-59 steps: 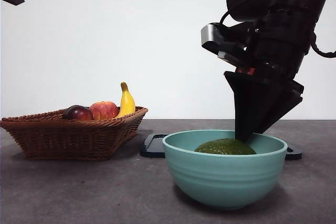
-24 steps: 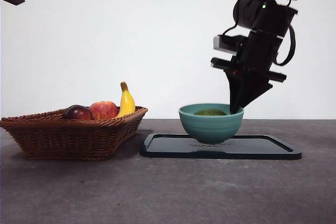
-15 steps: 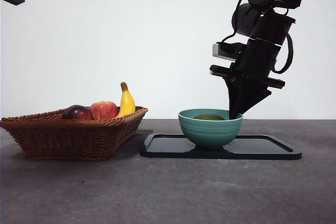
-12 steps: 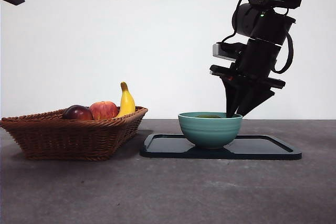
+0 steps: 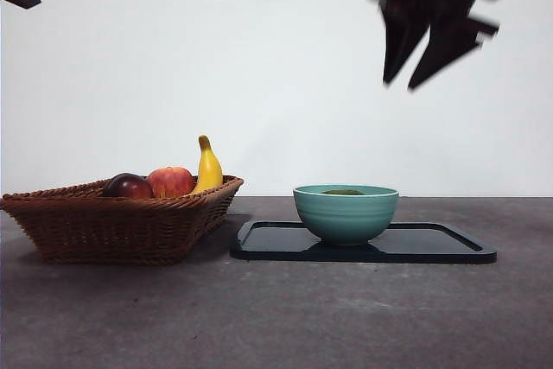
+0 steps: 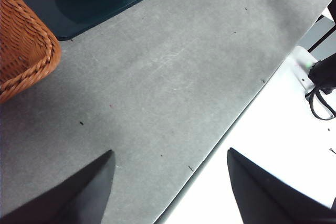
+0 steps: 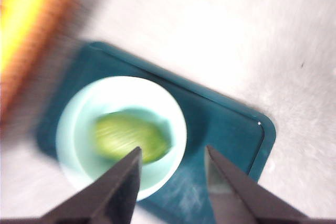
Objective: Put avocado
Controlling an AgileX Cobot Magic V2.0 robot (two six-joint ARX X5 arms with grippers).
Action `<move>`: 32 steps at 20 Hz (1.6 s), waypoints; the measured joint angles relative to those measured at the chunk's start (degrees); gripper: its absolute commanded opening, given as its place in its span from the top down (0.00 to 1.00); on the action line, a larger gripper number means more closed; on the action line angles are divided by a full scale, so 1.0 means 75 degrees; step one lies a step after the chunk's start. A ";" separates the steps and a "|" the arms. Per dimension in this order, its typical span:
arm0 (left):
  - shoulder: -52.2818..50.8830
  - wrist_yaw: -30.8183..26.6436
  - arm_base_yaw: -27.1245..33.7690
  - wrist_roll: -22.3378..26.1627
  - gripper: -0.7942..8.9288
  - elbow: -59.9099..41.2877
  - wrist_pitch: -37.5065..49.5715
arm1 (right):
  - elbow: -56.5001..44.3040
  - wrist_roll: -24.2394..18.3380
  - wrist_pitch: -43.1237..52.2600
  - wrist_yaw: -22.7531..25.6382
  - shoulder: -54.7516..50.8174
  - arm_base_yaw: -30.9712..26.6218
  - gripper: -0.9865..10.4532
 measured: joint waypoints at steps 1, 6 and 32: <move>0.0000 0.0000 0.0000 0.0000 0.57 0.0000 0.0003 | 0.0000 0.0000 -0.0207 -0.0006 -0.0335 0.0070 0.73; 0.0000 -0.0003 0.0000 0.0000 0.57 0.0000 0.0000 | -0.0274 0.0000 -0.1139 -0.0085 -0.2063 0.0440 0.71; 0.0000 0.0000 0.0000 0.0026 0.91 0.0000 -0.0009 | -0.4637 0.0493 -0.0493 -0.0790 -0.5960 0.2017 0.91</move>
